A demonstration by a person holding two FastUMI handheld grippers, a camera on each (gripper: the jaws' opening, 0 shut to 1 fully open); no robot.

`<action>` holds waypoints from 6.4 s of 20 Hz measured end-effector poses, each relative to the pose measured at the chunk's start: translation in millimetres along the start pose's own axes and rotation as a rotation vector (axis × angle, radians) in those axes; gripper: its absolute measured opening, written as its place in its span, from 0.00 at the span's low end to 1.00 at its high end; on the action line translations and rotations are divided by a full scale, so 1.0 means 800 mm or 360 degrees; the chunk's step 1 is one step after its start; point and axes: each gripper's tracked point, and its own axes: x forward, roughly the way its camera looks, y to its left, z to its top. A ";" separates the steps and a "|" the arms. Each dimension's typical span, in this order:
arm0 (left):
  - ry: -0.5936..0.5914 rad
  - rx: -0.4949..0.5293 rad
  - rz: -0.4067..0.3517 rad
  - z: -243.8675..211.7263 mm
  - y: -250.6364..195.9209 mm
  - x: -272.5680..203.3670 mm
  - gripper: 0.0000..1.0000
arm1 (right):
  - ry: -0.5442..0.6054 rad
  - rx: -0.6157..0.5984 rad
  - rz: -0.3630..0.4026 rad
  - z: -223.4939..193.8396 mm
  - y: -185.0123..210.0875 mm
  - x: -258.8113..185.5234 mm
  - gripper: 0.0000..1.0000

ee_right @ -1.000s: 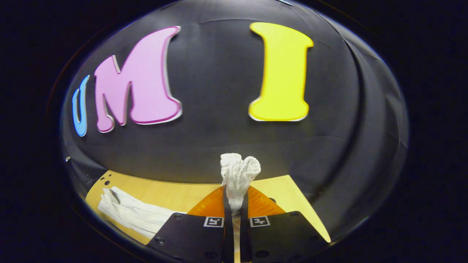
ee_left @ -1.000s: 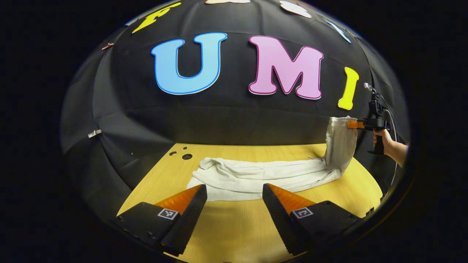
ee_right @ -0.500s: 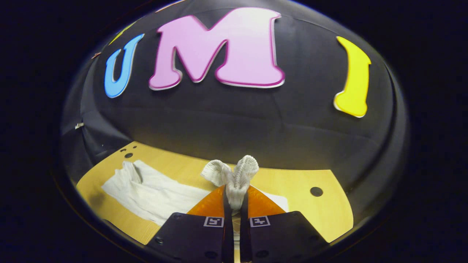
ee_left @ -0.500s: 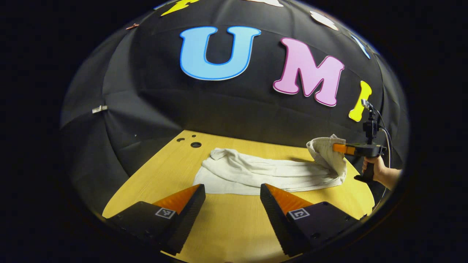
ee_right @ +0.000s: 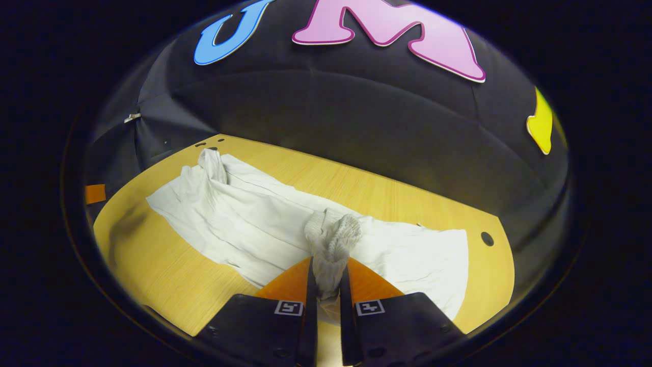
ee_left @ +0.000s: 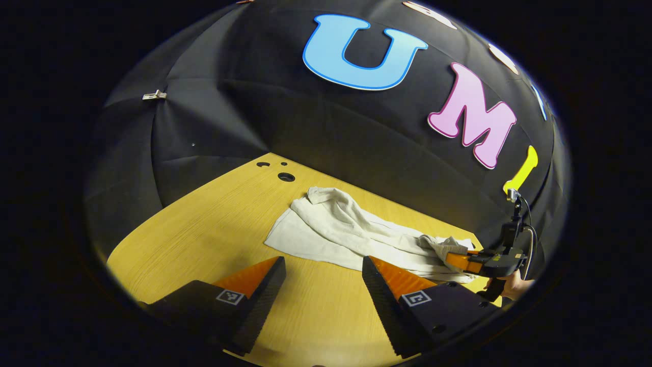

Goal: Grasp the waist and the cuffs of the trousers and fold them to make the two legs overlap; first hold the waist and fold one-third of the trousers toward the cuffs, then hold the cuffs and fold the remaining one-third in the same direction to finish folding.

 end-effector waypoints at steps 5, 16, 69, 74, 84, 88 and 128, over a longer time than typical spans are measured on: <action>0.0005 -0.0029 -0.0005 0.013 0.001 0.045 0.96 | 0.0074 0.0150 0.0167 -0.043 0.006 0.020 0.72; 0.0080 -0.0002 0.0165 0.054 0.050 0.224 0.96 | 0.0007 0.0180 -0.0153 -0.085 -0.032 -0.140 0.99; 0.0143 0.0177 0.0025 0.098 -0.241 0.194 0.05 | -0.0073 0.0561 -0.0482 -0.118 -0.191 -0.384 0.99; 0.0092 0.0209 -0.0096 0.095 -0.364 0.187 0.05 | -0.0092 0.0631 -0.0433 -0.127 -0.236 -0.383 0.98; 0.0162 0.0306 -0.0237 0.019 -0.544 0.185 0.05 | -0.0090 0.0606 -0.0308 -0.148 -0.308 -0.382 0.99; 0.0252 0.0392 -0.0293 -0.039 -0.588 0.180 0.05 | -0.0099 0.0649 -0.0225 -0.158 -0.317 -0.385 0.99; 0.0011 0.0579 -0.0228 -0.183 -0.344 -0.312 0.96 | -0.0393 0.0524 -0.0358 -0.175 -0.135 -0.516 0.99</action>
